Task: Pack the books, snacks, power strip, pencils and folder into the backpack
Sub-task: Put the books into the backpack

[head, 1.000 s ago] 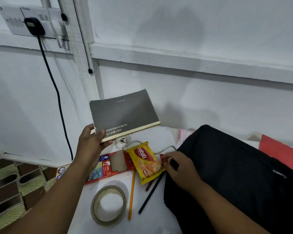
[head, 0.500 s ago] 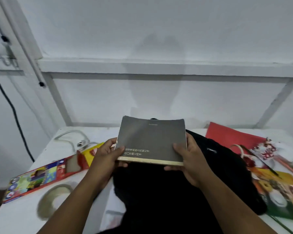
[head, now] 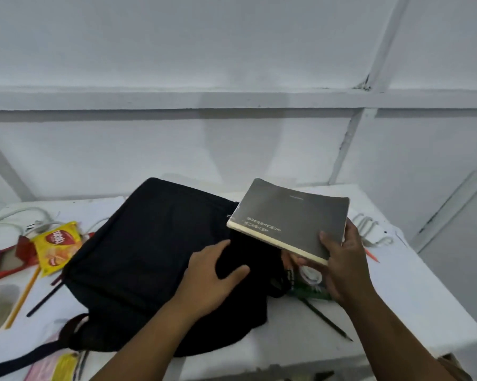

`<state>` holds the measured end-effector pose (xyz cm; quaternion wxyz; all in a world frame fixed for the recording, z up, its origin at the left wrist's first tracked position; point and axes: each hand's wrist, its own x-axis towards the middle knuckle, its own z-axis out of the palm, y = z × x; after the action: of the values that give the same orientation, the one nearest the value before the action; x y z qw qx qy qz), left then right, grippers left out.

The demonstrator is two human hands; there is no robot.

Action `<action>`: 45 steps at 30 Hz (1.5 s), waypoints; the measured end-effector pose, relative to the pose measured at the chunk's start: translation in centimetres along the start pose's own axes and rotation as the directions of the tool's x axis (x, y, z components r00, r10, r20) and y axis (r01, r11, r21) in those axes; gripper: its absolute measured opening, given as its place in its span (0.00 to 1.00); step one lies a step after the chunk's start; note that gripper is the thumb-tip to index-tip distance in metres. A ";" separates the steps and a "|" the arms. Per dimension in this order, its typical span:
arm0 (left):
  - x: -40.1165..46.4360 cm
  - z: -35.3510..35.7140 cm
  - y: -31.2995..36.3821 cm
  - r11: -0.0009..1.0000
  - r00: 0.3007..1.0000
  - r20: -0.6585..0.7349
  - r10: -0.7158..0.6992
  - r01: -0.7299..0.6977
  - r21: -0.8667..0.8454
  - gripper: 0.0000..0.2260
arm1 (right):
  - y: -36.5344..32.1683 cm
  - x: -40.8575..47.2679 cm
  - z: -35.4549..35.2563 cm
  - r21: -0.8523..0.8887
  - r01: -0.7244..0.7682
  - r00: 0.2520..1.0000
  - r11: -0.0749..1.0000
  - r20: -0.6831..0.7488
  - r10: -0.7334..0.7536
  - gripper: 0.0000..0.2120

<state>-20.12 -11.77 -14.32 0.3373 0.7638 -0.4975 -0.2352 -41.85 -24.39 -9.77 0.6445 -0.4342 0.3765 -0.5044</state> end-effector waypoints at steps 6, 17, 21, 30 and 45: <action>-0.3 3.8 1.3 0.984 0.994 -0.076 -0.078 0.089 0.157 0.17 | -0.4 -0.8 -4.0 0.039 -0.052 0.999 0.998 -0.006 0.052 0.24; 1.1 -6.9 -0.6 0.974 0.896 -0.427 -0.120 0.189 0.123 0.20 | 1.2 -1.5 -4.7 -0.037 -0.135 0.990 0.990 0.044 0.137 0.25; 0.5 -8.1 -1.3 0.977 0.938 -0.346 -0.033 0.102 0.184 0.20 | 2.5 -1.9 -3.1 -0.071 -0.180 0.976 0.981 0.113 0.187 0.25; -1.3 -5.0 -2.1 0.678 0.947 -0.155 -0.280 0.310 0.667 0.50 | 3.8 -2.6 -0.1 -0.218 -0.183 0.962 0.959 0.161 0.220 0.31; -0.2 -13.5 -0.2 0.992 0.974 -0.208 -0.086 0.065 -0.106 0.24 | 4.0 -3.0 6.1 -0.284 -0.131 0.960 0.950 0.204 0.193 0.32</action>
<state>-10.68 -7.75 -5.47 0.4166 0.7854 -0.4168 -0.1893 -35.57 -19.88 -11.31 0.6583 -0.5399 0.3989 -0.3406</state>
